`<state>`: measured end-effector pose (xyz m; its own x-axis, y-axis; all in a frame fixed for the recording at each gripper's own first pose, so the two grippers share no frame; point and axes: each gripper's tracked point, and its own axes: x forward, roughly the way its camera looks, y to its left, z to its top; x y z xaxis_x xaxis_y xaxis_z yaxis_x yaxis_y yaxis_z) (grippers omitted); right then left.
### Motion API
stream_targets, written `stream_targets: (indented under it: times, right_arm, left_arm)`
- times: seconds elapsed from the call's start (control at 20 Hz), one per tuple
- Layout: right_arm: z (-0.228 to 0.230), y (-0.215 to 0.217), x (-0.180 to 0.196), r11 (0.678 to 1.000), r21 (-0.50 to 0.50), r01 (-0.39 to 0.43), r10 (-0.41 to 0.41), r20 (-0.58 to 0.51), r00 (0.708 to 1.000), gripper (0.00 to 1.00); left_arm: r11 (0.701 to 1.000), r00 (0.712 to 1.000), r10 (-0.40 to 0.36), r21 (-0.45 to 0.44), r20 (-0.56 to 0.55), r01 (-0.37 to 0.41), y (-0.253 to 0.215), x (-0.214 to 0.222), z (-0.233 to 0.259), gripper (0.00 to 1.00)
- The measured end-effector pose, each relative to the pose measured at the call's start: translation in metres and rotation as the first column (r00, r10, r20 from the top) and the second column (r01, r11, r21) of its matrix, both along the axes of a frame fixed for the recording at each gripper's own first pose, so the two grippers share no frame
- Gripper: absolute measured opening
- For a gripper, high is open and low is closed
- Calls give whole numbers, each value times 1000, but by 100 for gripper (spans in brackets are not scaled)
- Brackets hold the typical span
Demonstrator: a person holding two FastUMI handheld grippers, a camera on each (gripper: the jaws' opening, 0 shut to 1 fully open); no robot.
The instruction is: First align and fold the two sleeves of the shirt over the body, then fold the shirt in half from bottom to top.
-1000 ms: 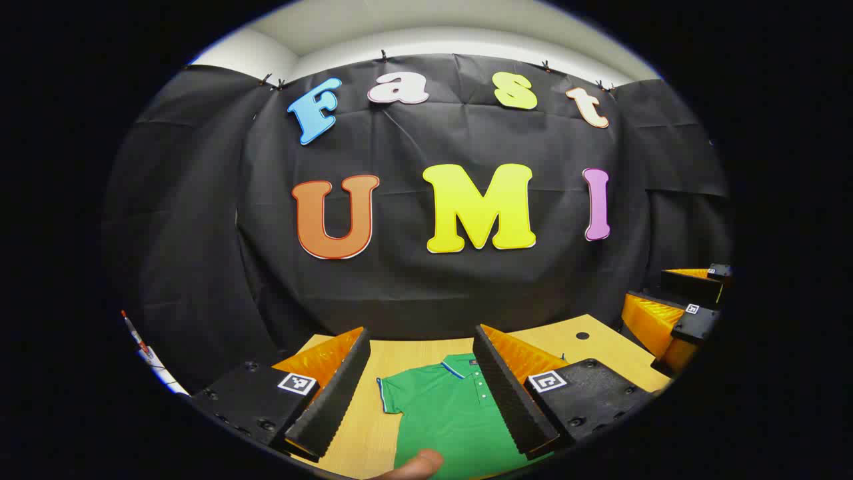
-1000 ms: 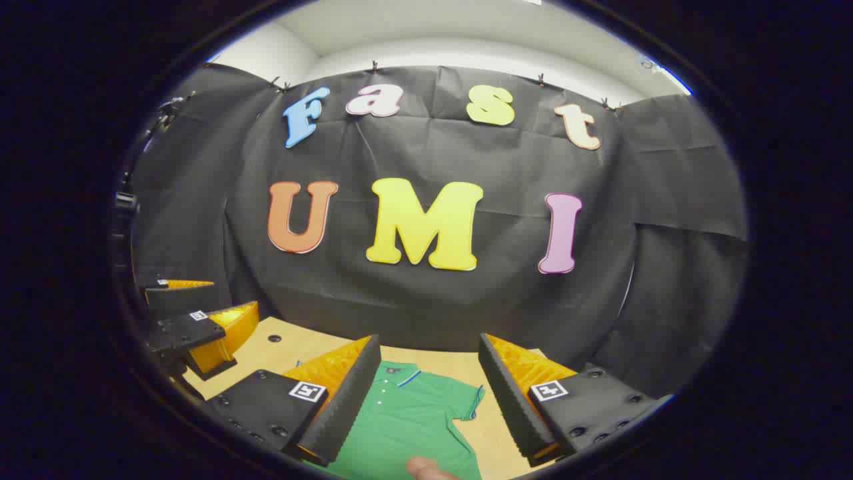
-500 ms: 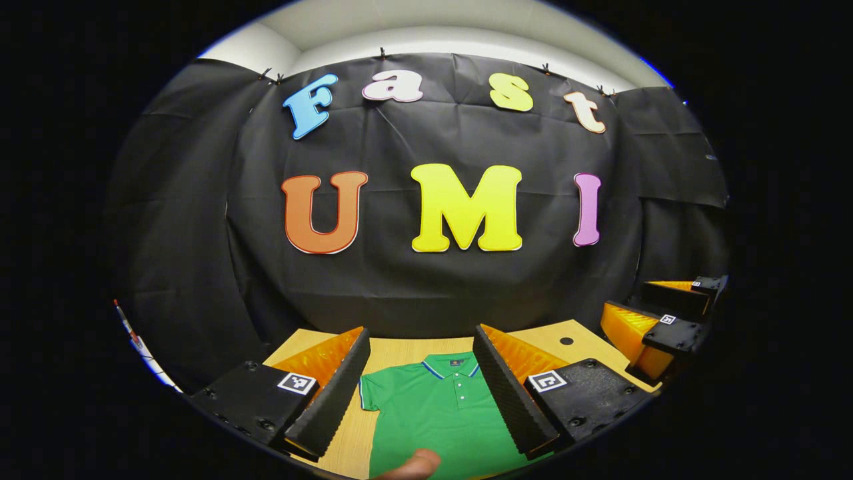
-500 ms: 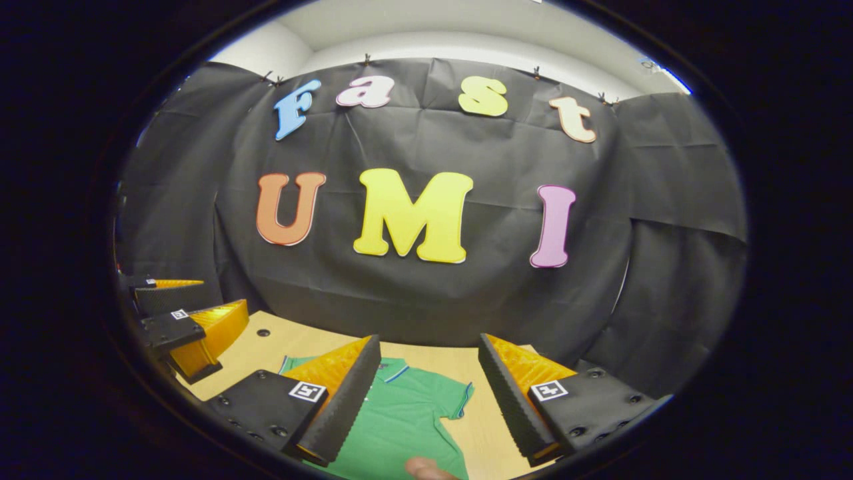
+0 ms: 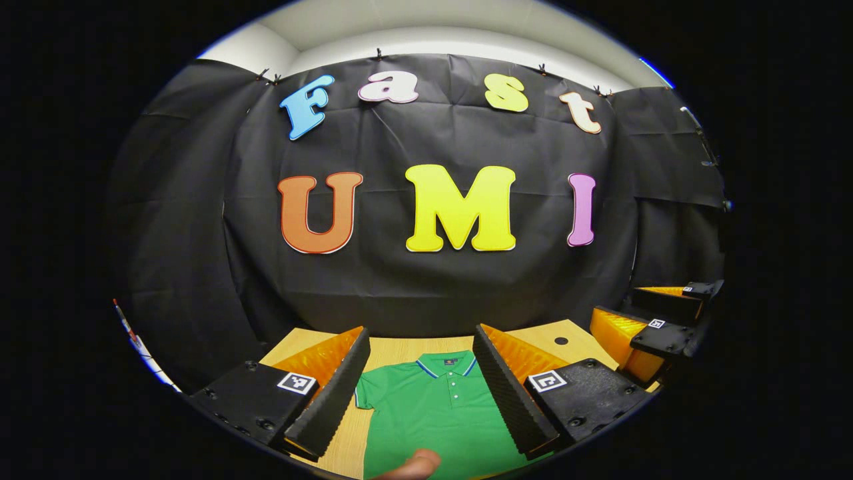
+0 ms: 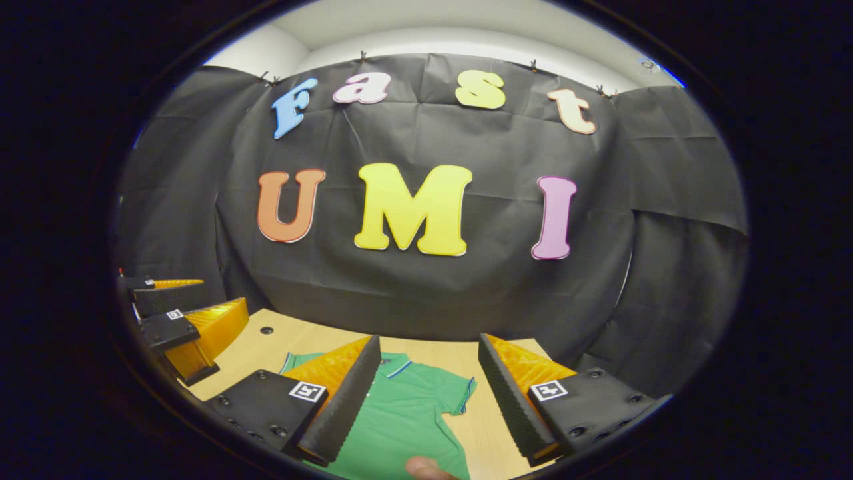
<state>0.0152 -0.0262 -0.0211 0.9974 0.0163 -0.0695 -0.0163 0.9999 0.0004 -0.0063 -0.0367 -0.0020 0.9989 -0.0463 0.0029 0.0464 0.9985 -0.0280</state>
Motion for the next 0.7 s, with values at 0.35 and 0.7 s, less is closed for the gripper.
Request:
stream_targets:
  times: [0.35, 0.7]
  right_arm:
    - [-38, -8, 31, 1000, -1, 15, -15, -83, 996, 95]
    - [-119, -50, 113, 994, 46, 102, -87, -256, 963, 94]
  left_arm:
    - [1000, 999, 1, -5, -44, -1, 0, -2, -21, 100]
    - [998, 991, 59, 8, -119, -58, 17, 6, -48, 100]
